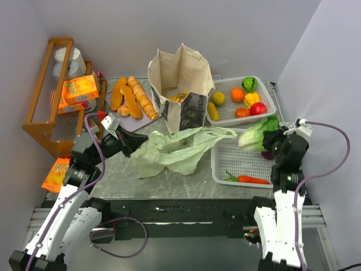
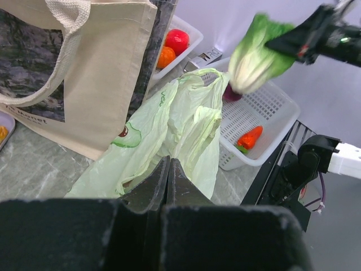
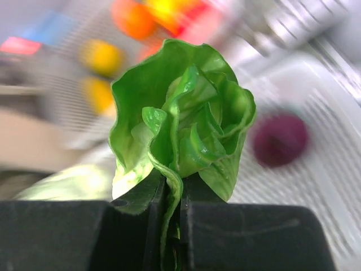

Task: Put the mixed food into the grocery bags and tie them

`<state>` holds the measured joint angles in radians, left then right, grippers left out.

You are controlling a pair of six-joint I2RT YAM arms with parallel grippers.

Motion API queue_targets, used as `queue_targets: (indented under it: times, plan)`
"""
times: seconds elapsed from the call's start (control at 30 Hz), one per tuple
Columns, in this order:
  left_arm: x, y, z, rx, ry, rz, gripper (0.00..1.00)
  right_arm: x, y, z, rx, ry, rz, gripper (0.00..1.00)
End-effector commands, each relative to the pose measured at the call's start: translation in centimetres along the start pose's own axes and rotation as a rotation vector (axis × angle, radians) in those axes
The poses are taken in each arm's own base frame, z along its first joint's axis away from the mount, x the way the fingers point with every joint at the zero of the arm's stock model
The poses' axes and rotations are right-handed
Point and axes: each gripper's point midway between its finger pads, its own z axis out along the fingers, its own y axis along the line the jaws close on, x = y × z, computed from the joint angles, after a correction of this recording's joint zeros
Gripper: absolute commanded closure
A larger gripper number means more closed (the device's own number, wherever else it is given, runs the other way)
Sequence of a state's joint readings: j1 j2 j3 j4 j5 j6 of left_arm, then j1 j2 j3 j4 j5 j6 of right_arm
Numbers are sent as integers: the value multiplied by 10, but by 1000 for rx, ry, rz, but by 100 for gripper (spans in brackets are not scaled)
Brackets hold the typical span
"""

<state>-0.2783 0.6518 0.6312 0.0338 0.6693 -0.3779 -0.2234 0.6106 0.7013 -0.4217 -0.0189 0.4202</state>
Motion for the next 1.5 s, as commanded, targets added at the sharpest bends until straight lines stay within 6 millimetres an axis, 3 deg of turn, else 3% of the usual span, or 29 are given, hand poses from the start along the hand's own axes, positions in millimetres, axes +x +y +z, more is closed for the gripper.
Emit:
queue_targets:
  times: [0.0,0.1,0.23,0.33,0.37,0.53,0.57,0.63,0.87,1.0,1.23,1.47]
  plan:
    - [-9,-9,-1,43,-28,60,99,-76,102,-52,-485,-296,-40,100]
    - [-9,-10,-1,42,-29,61,99,-84,131,-74,-639,-369,-70,100]
    - [-10,-9,-1,37,-31,64,99,-74,192,-94,-875,-360,-129,100]
    - [-10,-8,-1,32,-29,66,99,-62,218,-87,-918,-343,-176,100]
    - [-11,-8,-2,31,-33,69,99,-58,230,-94,-959,-350,-183,100]
    - [-12,-7,-3,19,-39,72,99,-24,255,-76,-958,-295,-284,100]
    - [-12,-7,-3,19,-39,72,99,-19,261,-81,-981,-306,-292,100]
    - [-12,-7,-3,22,-39,75,99,-5,256,-68,-942,-316,-331,100]
    - [-11,-8,-3,24,-39,73,99,19,255,-56,-906,-311,-433,100]
    - [-11,-6,-2,20,-37,71,99,49,252,-53,-910,-255,-499,100]
    - [-10,-4,0,12,-34,63,99,83,252,-73,-986,-168,-513,100]
    - [-8,3,0,-21,-30,50,99,113,263,-92,-1100,-112,-565,100]
